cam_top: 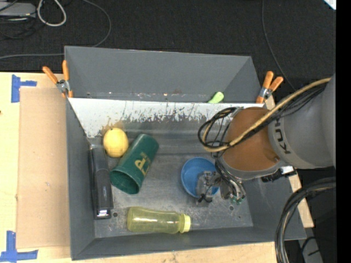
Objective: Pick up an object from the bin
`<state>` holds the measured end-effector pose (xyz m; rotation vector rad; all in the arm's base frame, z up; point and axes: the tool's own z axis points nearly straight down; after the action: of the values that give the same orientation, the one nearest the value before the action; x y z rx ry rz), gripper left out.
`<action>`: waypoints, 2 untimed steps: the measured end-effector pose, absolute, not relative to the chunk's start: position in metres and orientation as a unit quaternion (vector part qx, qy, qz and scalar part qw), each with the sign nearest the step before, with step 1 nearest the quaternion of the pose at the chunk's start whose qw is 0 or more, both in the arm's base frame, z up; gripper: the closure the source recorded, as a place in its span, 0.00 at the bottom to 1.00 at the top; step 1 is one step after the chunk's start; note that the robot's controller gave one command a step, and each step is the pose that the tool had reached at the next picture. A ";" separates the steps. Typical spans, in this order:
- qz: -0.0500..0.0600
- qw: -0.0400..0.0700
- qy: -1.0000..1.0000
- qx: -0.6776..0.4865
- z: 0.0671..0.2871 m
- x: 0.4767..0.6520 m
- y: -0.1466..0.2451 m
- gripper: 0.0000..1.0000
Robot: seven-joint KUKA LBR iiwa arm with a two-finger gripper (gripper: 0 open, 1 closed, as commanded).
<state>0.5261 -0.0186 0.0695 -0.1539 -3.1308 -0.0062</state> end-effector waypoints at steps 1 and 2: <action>-0.003 0.003 -0.999 -0.049 0.078 0.527 -0.015 1.00; -0.002 0.006 -0.998 -0.059 0.069 0.523 -0.022 1.00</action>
Offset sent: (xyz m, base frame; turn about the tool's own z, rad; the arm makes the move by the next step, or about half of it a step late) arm -0.0022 -0.0045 0.0005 0.0224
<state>0.5232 -0.0222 0.0690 -0.1835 -3.1243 -0.0073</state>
